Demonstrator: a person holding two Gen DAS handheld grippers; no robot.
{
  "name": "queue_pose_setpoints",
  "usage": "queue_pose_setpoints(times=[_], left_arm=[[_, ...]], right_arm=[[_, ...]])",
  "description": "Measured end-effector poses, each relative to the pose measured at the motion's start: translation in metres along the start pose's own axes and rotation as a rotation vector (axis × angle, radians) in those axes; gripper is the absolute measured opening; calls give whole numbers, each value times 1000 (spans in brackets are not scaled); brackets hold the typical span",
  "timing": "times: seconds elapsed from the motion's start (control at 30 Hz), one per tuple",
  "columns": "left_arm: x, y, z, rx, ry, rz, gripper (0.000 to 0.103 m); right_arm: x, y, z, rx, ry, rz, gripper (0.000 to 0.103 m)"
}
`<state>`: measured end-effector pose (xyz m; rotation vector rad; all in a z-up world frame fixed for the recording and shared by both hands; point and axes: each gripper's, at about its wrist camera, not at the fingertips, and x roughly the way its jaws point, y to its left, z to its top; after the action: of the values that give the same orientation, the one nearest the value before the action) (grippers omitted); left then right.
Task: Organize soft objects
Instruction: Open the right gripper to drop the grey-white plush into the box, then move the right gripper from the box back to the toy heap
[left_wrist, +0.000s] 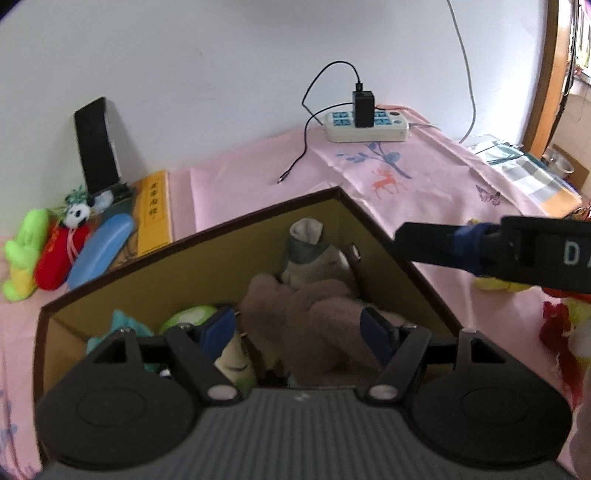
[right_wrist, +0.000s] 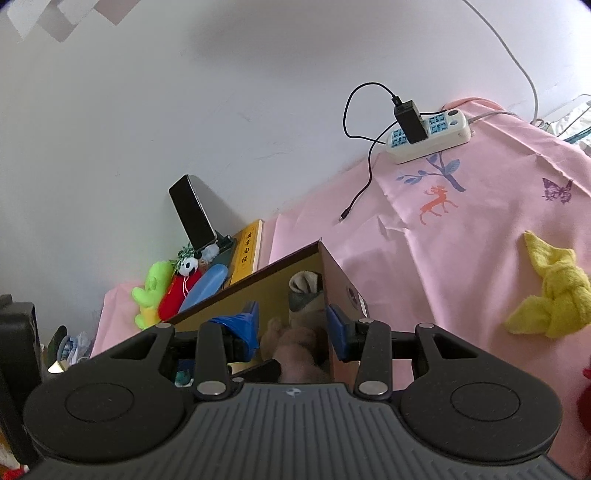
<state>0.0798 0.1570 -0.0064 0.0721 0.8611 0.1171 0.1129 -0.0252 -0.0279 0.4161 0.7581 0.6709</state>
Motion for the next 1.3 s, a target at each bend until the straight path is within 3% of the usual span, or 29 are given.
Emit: queue_pose_setpoints(times=[0.63,1.3], left_arm=[[-51,-25,-21,-18,-15,114,73],[-84,-78,-39,-3,-9,86,77]], right_arm=[[-48,1,-21,-60,23,5,24],[-97,-21,-36,-128,18,-53,24]])
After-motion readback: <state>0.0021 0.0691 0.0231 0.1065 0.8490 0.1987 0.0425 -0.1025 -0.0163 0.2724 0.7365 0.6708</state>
